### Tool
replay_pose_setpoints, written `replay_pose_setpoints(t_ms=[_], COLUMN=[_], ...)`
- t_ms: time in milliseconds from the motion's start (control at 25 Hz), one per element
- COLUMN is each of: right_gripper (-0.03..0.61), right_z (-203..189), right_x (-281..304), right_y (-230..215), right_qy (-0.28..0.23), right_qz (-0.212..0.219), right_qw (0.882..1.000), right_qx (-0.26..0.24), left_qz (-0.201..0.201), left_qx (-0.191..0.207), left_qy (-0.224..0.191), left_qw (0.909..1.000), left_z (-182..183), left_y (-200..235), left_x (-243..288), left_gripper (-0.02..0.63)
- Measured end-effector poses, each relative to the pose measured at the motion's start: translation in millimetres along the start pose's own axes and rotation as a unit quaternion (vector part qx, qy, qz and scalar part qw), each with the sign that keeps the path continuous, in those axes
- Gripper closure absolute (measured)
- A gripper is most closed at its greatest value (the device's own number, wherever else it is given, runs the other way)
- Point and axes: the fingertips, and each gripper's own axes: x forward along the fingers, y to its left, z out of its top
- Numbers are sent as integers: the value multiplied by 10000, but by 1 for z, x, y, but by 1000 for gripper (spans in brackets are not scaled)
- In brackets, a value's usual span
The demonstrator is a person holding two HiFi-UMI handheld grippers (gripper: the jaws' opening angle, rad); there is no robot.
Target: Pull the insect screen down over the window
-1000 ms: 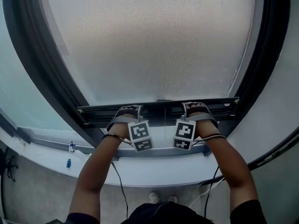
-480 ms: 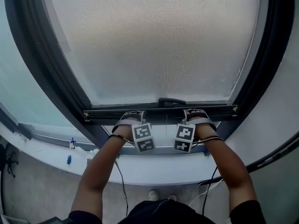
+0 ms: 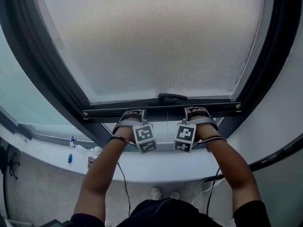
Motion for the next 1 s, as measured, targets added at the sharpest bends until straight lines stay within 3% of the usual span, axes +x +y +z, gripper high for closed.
replay_pose_setpoints(t_ms=[440, 680, 1000], right_gripper=[341, 341, 341], right_z=[-1, 0, 0], right_x=[-4, -5, -4], right_y=[3, 3, 7], right_qy=[143, 289, 252], right_qz=[117, 122, 233], right_qw=[9998, 9995, 9994], right_qx=[12, -98, 57], left_qz=[-196, -38, -173], left_qx=[-11, 8, 97], left_qy=[-78, -265, -52], left_qw=[9998, 9996, 9998], left_z=[0, 5, -1], left_y=[-4, -2, -7], left_x=[-10, -12, -6], left_gripper=[367, 367, 367])
